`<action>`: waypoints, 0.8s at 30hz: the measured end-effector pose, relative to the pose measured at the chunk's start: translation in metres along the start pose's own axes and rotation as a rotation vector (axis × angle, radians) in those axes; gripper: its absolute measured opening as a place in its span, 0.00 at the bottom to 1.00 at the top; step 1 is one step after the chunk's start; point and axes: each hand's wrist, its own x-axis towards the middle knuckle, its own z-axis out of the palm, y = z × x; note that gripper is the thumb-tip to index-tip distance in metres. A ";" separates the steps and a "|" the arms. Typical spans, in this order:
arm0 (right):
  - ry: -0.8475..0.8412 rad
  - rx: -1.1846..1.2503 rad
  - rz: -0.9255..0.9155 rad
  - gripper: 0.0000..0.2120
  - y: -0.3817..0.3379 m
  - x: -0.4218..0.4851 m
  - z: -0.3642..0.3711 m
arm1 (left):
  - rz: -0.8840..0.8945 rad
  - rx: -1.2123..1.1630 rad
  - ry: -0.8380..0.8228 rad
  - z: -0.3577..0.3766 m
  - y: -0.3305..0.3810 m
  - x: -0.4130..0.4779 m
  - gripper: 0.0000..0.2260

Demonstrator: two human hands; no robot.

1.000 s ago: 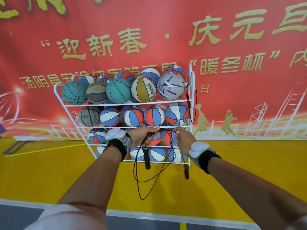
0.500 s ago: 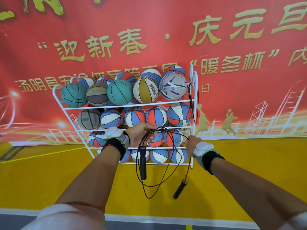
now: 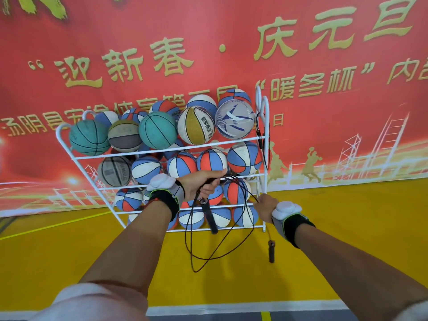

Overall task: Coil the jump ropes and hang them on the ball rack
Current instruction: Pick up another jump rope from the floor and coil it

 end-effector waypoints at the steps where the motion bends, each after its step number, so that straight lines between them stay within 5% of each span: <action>1: -0.026 0.049 -0.019 0.18 -0.003 0.003 0.000 | 0.007 -0.025 -0.011 0.001 0.001 0.005 0.21; 10: -0.107 0.553 -0.298 0.44 -0.035 0.010 -0.021 | 0.054 -0.155 -0.033 0.005 0.017 0.041 0.22; 17: -0.253 0.611 -0.352 0.33 -0.036 0.047 -0.043 | 0.064 -0.206 0.128 0.008 0.039 0.064 0.19; 19: -0.272 0.461 -0.408 0.30 -0.032 0.061 -0.051 | 0.079 -0.257 0.167 0.012 0.046 0.073 0.19; 22: -0.177 0.357 -0.506 0.10 -0.026 0.078 -0.052 | 0.099 -0.320 0.174 0.014 0.052 0.083 0.19; 24: -0.177 0.453 -0.455 0.06 -0.021 0.091 -0.060 | 0.117 -0.353 0.177 0.019 0.057 0.095 0.20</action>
